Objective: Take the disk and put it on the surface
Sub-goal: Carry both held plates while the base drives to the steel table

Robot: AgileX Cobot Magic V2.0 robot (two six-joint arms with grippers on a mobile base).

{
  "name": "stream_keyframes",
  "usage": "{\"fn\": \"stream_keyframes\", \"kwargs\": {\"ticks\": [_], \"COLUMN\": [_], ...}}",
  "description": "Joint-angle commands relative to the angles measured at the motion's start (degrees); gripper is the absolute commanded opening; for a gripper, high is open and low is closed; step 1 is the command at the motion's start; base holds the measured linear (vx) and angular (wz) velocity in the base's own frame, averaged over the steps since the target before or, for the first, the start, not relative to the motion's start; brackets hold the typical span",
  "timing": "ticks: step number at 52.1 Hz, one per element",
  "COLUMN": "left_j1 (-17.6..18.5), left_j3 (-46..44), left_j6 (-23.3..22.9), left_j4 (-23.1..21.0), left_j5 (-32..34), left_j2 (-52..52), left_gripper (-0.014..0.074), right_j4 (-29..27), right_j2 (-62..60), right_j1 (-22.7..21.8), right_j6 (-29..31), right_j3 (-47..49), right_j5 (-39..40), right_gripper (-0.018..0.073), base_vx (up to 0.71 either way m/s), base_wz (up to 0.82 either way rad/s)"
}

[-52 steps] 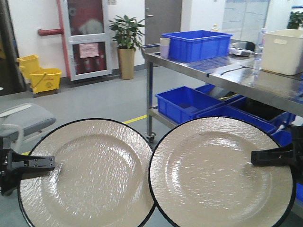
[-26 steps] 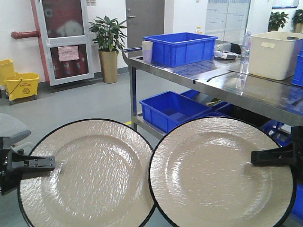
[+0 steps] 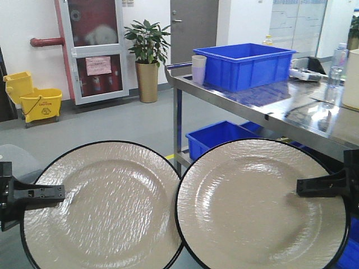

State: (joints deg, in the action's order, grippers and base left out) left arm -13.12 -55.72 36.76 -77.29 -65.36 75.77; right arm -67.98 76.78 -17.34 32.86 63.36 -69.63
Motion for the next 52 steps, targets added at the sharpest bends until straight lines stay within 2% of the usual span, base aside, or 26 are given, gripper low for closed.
{"fn": "stream_keyframes", "kwargs": {"ticks": [1,25,52], "left_j1": [-0.03,-0.03,-0.03], "left_j3": [-1.91,-1.91,-1.91], "left_j6": [-0.90,-0.90,-0.90], "left_j4": [-8.67,-8.67,-8.67], "left_j5": [-2.10,-2.10,-2.05], "left_j2": [-1.93,-1.93,-1.93], "left_gripper": [-0.0009,-0.0009,-0.0009], "right_j4": [-7.21,-7.21,-7.21], "right_j2": [-1.86,-1.86,-1.86], "right_j1": [-0.16,-0.16,-0.16], "right_j6": [-0.16,-0.16,-0.16], "right_j3": [1.79,1.79,1.79], "right_j5": [-2.61,-2.56,-2.56], "right_gripper": [-0.0009,-0.0009,-0.0009], "base_vx": [0.50,0.51,0.47], "base_wz": [0.12,-0.04,-0.40]}}
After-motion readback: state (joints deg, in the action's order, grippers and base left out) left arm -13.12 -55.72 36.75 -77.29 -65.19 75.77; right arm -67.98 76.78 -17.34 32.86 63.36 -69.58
